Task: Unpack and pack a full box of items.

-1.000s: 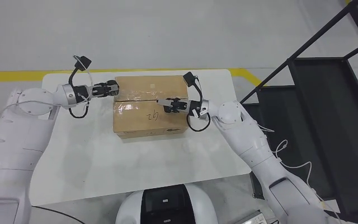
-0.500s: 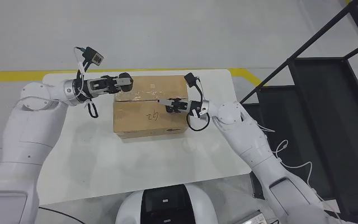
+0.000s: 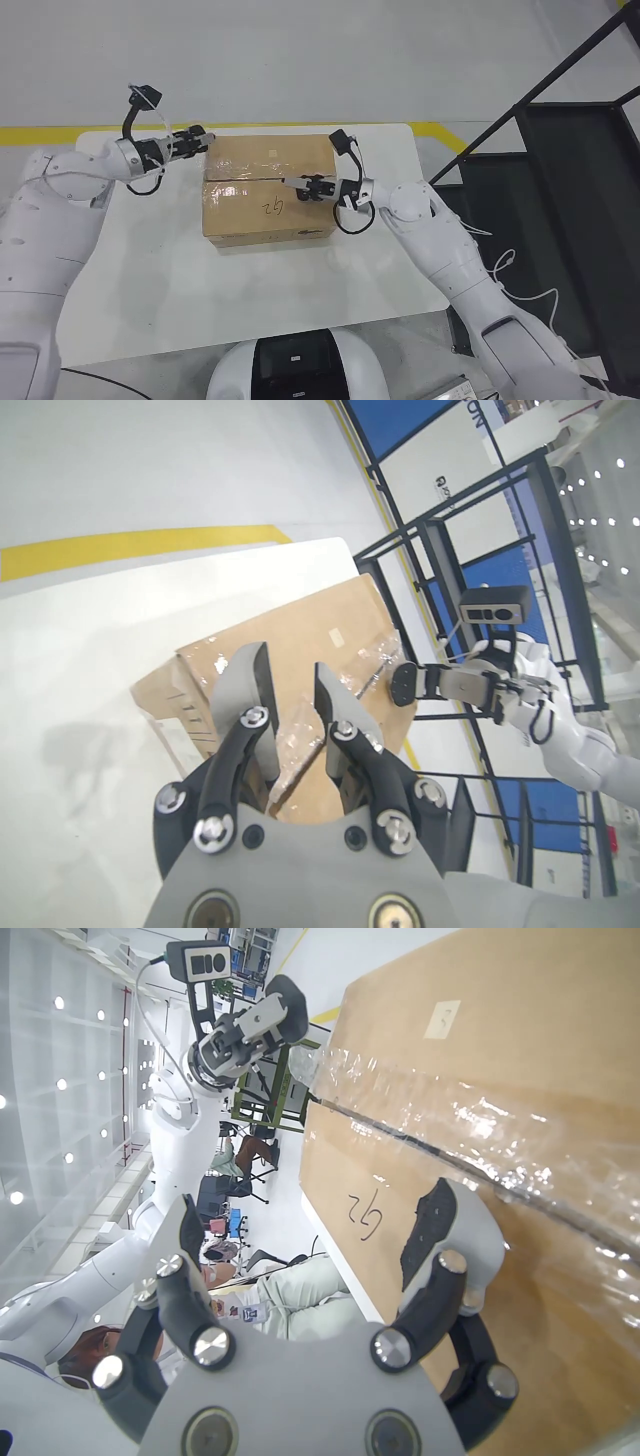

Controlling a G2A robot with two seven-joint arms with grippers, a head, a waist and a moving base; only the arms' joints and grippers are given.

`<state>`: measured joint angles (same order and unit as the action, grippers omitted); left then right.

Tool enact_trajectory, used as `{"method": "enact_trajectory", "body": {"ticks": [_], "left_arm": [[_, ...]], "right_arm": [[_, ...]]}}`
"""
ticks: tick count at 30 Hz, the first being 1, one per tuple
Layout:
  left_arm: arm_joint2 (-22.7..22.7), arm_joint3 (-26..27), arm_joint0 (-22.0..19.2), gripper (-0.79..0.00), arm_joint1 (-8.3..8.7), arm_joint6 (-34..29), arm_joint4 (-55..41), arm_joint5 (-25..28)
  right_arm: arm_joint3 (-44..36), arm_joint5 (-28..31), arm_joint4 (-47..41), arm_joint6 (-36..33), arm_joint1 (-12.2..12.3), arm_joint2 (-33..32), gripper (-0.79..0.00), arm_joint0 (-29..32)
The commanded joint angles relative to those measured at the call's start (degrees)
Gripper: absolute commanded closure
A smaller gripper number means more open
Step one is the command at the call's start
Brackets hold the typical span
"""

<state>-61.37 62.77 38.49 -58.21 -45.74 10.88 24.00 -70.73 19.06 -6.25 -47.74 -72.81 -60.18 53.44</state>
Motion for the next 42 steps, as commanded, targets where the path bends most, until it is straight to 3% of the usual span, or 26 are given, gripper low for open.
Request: {"method": "enact_trajectory", "body": {"ticks": [1,5,17,26,34,42], "left_arm": [[-0.19,0.64,0.70,-0.785,0.13,3.49,3.47,-0.53],[0.21,1.48,1.75,-0.785,0.19,7.28,9.02,-1.74],[-2.07,1.35,2.43,-0.785,0.30,2.61,-0.37,4.93],[0.11,-1.39,1.50,-0.785,-0.53,1.47,-1.49,5.58],[-0.21,-1.48,0.93,-0.785,-0.75,-2.67,-8.19,9.22],[0.41,-1.17,1.20,-0.785,-0.77,-8.65,-12.67,9.21]], "right_arm": [[0.01,0.04,-0.05,-0.06,-0.01,0.07,-0.785,-0.05],[0.06,0.14,-0.03,-0.01,0.00,0.12,-0.785,-0.15],[0.10,0.42,-0.14,-0.34,0.06,0.22,-0.785,-0.31],[0.49,0.61,-0.26,-0.35,0.10,0.21,-0.785,-0.49],[0.52,0.79,-0.45,-0.42,0.14,0.26,-0.785,-0.44],[0.64,1.00,-0.72,-0.51,0.12,0.47,-0.785,-0.52]]}}
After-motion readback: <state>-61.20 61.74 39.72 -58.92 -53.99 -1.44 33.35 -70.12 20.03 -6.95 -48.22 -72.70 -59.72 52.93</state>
